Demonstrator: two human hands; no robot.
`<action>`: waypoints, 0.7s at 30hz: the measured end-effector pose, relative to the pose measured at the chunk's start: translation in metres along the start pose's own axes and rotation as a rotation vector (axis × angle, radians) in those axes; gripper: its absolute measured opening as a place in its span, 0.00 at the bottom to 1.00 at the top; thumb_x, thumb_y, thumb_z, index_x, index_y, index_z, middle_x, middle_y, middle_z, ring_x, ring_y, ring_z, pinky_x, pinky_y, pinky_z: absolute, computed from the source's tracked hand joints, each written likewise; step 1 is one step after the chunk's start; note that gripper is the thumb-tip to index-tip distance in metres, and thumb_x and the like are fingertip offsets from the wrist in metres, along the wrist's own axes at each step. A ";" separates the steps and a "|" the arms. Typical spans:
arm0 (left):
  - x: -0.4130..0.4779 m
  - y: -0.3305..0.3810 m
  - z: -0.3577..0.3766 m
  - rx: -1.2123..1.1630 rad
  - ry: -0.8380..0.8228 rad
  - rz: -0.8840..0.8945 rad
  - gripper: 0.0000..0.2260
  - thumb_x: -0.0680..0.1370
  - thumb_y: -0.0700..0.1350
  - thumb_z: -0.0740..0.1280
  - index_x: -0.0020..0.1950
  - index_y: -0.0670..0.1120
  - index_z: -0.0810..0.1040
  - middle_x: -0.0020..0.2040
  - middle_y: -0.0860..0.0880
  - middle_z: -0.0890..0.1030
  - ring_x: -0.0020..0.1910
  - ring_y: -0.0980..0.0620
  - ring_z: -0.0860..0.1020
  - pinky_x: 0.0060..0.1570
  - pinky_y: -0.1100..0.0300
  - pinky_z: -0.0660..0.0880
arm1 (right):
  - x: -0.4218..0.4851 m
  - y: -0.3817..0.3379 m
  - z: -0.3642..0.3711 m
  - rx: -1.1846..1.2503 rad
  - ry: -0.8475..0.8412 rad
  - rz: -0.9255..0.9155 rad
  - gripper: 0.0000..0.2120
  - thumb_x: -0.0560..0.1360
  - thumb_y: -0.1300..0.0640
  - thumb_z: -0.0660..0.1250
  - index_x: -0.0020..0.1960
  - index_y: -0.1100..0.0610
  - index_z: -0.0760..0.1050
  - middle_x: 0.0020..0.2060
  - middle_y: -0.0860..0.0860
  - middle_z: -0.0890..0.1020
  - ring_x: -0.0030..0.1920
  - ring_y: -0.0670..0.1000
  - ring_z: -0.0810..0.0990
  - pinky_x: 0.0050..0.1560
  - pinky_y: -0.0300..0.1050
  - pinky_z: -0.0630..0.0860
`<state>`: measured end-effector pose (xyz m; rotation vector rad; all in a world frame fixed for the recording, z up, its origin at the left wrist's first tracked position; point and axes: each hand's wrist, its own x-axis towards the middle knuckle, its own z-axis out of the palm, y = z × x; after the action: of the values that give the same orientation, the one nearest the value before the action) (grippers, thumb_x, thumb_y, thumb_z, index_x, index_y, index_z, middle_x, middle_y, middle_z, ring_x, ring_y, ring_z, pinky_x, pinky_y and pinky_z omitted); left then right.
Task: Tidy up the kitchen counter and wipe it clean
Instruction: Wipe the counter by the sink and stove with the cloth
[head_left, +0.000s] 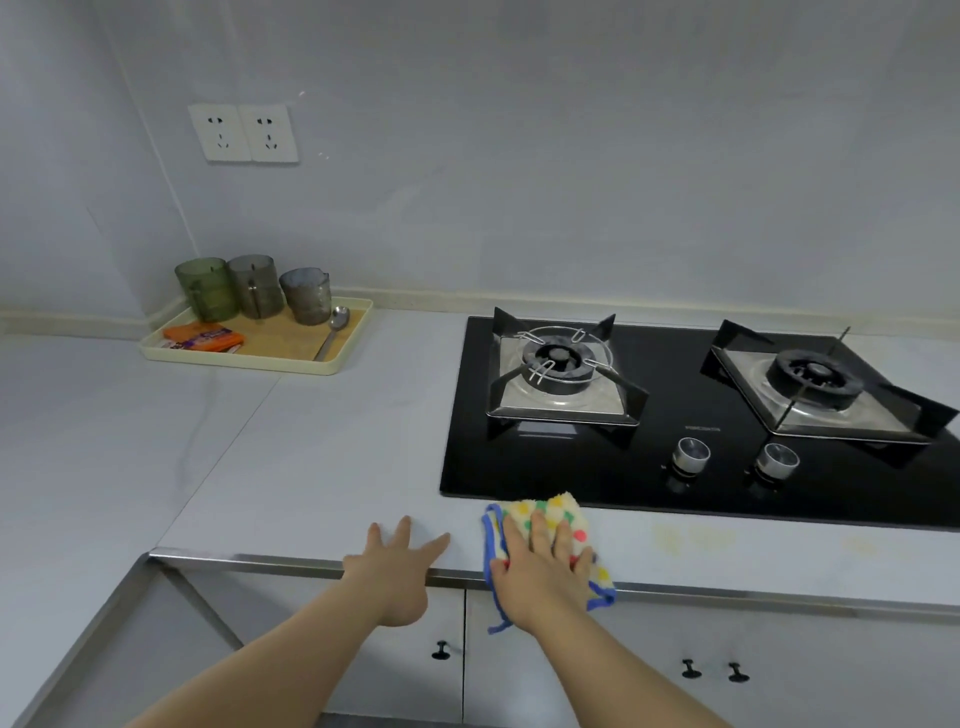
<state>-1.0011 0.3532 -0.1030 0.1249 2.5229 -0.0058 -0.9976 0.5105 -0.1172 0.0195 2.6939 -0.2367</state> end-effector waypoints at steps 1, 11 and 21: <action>0.001 0.010 0.000 0.016 0.008 0.022 0.34 0.77 0.39 0.55 0.76 0.60 0.43 0.78 0.49 0.40 0.76 0.37 0.40 0.72 0.41 0.56 | 0.001 -0.001 0.001 -0.005 -0.002 -0.027 0.27 0.82 0.47 0.46 0.77 0.46 0.39 0.77 0.52 0.38 0.76 0.59 0.36 0.73 0.62 0.38; 0.013 0.061 0.003 0.097 0.024 -0.002 0.35 0.77 0.41 0.58 0.77 0.57 0.41 0.78 0.48 0.41 0.74 0.31 0.42 0.73 0.43 0.56 | -0.001 0.070 -0.013 0.006 0.042 -0.049 0.27 0.81 0.43 0.46 0.77 0.45 0.42 0.77 0.49 0.42 0.77 0.56 0.38 0.75 0.58 0.42; 0.007 0.066 0.005 0.093 0.030 -0.023 0.38 0.75 0.41 0.60 0.77 0.56 0.39 0.78 0.47 0.39 0.74 0.32 0.40 0.74 0.41 0.49 | -0.003 0.052 -0.007 -0.028 0.008 -0.183 0.26 0.81 0.46 0.48 0.77 0.44 0.44 0.77 0.49 0.40 0.77 0.57 0.36 0.73 0.62 0.38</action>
<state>-0.9978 0.4196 -0.1091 0.1338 2.5546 -0.1311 -0.9955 0.5631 -0.1177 -0.2361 2.7078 -0.2541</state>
